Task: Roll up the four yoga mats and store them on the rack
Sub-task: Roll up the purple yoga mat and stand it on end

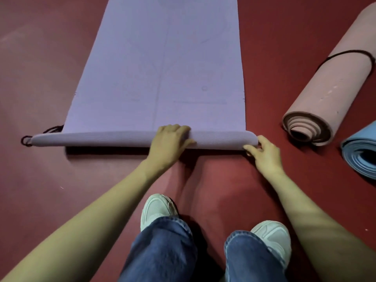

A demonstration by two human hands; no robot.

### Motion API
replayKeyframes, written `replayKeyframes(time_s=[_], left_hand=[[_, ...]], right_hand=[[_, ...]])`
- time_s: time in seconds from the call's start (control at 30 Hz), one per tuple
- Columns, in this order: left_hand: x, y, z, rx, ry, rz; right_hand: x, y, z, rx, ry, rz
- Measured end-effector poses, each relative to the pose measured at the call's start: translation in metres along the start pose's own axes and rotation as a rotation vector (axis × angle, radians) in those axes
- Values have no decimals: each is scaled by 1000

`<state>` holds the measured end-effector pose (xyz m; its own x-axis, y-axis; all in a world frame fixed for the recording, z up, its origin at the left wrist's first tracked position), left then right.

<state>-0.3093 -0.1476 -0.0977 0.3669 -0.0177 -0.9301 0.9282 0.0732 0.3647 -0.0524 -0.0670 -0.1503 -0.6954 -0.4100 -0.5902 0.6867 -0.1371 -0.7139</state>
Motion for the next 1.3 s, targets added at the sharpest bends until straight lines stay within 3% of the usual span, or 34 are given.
replayKeyframes(time_s=[0.17, 0.33, 0.47, 0.57, 0.67, 0.73, 0.8, 0.93, 1.07, 1.13, 1.23, 1.3], left_hand=[[-28, -49, 25, -159, 97, 13], [-7, -72, 48, -407, -19, 292], [6, -67, 56, -469, -49, 330], [10, -61, 57, -439, -103, 322], [15, -53, 59, -408, -194, 284], [20, -44, 60, -384, -252, 292], [27, -27, 61, -329, -294, 336], [40, 3, 67, -227, -369, 382], [55, -10, 91, -213, -545, 495], [64, -23, 110, -262, -607, 635], [64, -32, 123, -313, -596, 825], [63, -40, 123, -305, -526, 794]], right_hand=[[-30, 9, -10, 40, 102, -42], [-46, 25, -4, 190, 227, -92], [-17, 6, 23, 159, 229, -48], [20, -24, 61, -88, 222, 128], [69, -50, 82, -378, 68, 290], [99, -58, 86, -474, -48, 466], [111, -62, 85, -522, -20, 648], [90, -51, 85, -631, 149, 660], [98, -46, 98, -759, -43, 635], [115, -48, 103, -721, -205, 641], [126, -33, 90, -404, -388, 567], [126, -28, 83, -332, -351, 437]])
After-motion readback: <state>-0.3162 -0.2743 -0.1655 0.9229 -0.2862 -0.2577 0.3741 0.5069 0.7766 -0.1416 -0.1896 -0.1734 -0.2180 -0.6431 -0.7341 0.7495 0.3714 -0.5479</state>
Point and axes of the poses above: each hand's wrist, its own z-axis away from the middle knuckle, its own x-axis out of the palm, y = z × x, the point moved 7 cm from there along -z, towards the middle knuckle, and after that the axes turned 9 degrees about -y, right-handed, at the moved point
